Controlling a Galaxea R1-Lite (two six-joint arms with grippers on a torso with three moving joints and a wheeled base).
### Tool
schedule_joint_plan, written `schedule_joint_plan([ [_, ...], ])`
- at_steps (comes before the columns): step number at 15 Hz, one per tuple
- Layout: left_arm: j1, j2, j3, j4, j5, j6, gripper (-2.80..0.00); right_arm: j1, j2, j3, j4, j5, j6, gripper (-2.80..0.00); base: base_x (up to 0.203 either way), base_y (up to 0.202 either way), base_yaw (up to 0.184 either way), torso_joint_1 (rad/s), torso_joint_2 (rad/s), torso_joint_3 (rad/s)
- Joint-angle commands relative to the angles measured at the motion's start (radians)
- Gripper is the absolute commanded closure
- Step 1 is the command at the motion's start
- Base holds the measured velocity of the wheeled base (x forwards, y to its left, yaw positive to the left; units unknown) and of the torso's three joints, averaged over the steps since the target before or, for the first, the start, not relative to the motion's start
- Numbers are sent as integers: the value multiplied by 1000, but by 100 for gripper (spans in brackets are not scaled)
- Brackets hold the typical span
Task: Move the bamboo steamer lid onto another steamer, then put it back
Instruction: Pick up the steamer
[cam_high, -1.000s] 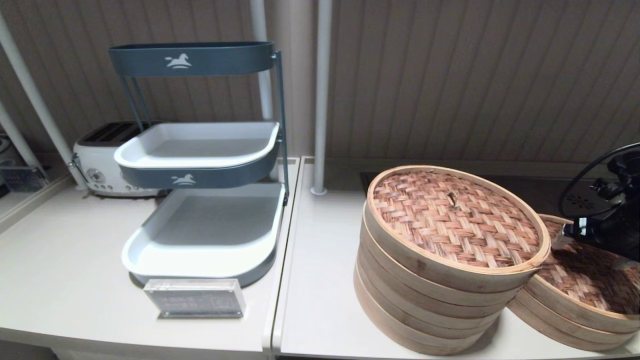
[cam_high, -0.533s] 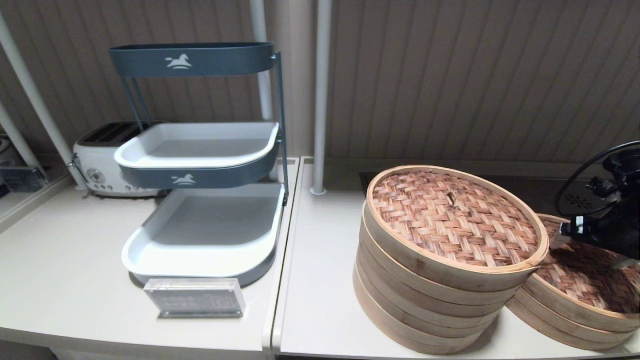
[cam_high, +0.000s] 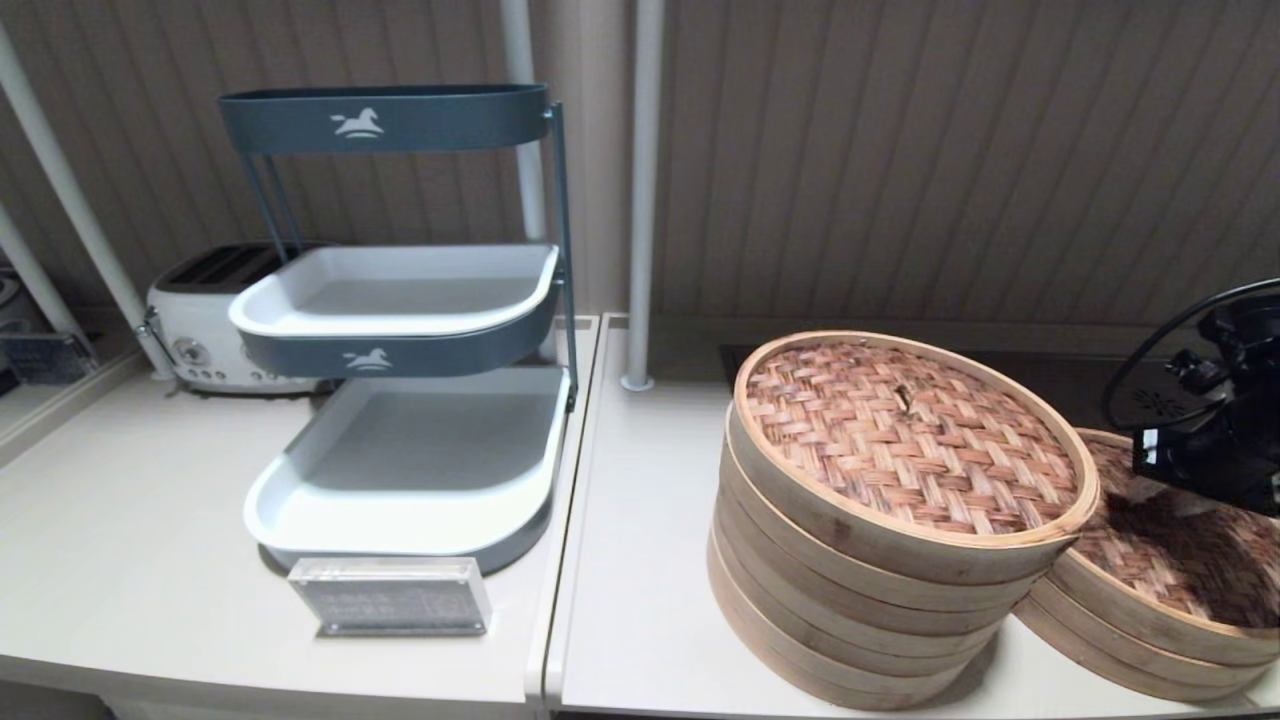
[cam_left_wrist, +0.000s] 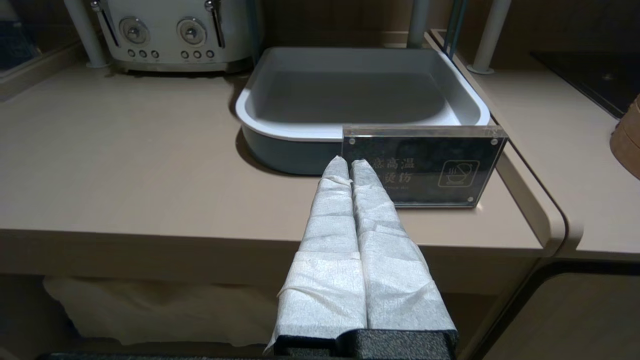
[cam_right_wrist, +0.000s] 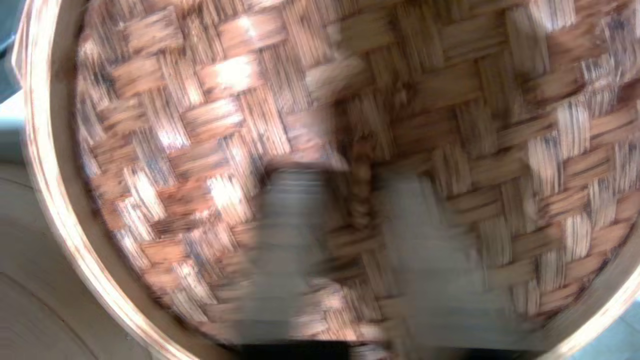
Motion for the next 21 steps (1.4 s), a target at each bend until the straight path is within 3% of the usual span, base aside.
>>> schedule_joint_plan([
  [1,0,0,28,0,0,0,0,-2,0,3,6,1,1,0,0,0,0,0,0,0],
  [21,0,0,28,-1,0,0,0,-8,-154,-39,14,4,-40,0,0,0,0,0,0,0],
])
